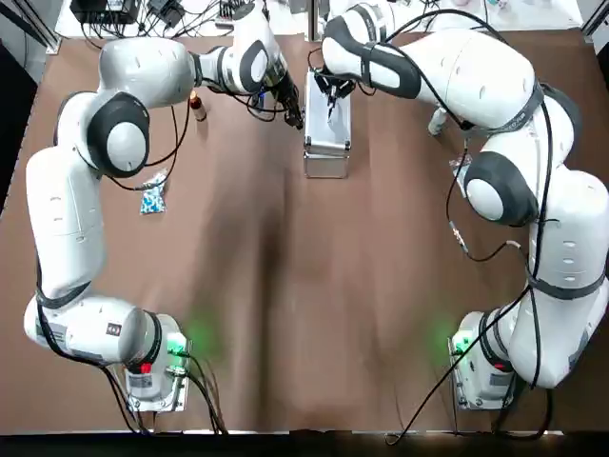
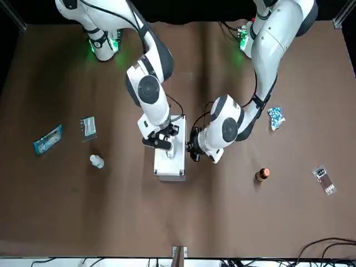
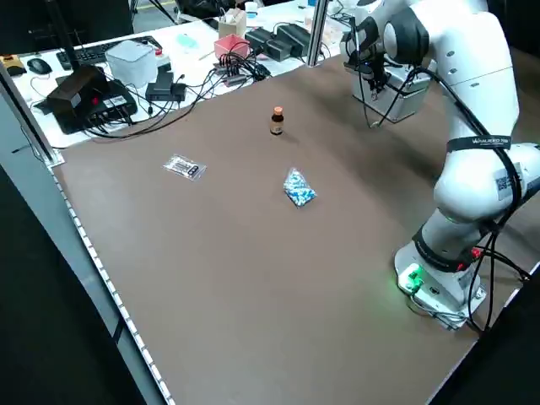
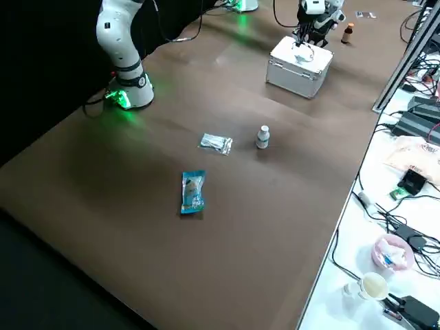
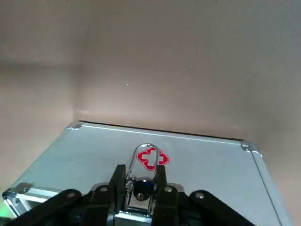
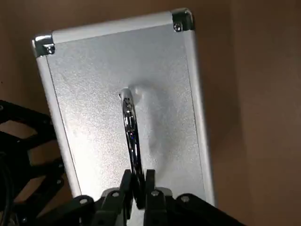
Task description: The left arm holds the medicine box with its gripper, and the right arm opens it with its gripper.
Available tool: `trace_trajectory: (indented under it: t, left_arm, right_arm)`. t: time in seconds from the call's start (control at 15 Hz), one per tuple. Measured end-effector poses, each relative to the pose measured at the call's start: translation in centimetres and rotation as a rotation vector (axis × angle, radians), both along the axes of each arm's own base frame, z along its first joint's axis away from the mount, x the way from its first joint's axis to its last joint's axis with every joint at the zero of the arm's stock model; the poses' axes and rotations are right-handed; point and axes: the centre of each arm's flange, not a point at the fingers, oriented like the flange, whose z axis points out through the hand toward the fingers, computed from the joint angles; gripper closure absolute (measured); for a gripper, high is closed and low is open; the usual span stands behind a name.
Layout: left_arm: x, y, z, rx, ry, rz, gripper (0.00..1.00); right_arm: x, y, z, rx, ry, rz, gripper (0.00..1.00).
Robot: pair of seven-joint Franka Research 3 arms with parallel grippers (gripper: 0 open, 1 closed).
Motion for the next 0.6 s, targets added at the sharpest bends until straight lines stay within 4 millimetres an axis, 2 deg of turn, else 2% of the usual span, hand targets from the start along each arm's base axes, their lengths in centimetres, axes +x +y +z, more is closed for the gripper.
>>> trace_trajectory:
  t: [0.6]
  left_arm:
    - [0.0, -0.1, 0.1, -0.002, -0.001, -0.001, 0.70]
  right_arm:
    - [1.5, -2.8, 0.8, 0.048, 0.097, 0.054, 0.87]
